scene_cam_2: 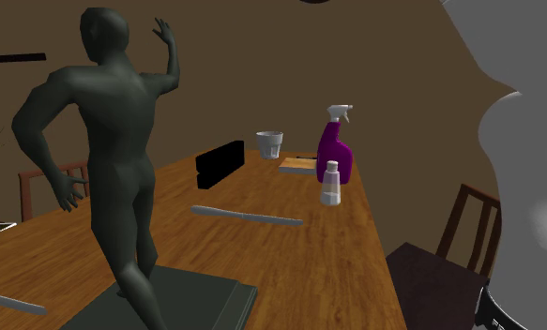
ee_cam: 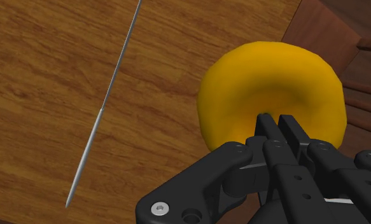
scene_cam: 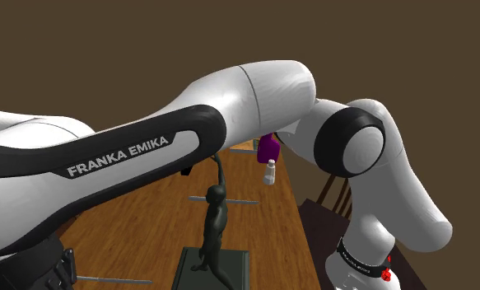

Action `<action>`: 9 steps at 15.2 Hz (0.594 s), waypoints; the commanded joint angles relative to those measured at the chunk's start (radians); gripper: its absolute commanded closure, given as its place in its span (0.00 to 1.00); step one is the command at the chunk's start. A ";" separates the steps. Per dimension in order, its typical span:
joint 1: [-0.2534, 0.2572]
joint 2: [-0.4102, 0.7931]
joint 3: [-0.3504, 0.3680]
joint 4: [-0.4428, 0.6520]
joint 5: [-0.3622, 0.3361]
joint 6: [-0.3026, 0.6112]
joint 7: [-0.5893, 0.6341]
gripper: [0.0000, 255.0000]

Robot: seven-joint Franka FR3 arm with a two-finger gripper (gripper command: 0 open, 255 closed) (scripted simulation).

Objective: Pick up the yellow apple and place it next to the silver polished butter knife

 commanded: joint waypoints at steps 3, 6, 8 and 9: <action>0.000 0.000 0.000 0.000 0.000 0.000 0.000 0.00; 0.000 0.000 0.000 0.000 0.000 0.000 0.000 0.00; 0.002 0.011 -0.001 0.051 -0.002 -0.040 0.001 0.00; 0.005 0.025 -0.001 0.109 -0.004 -0.083 0.002 0.00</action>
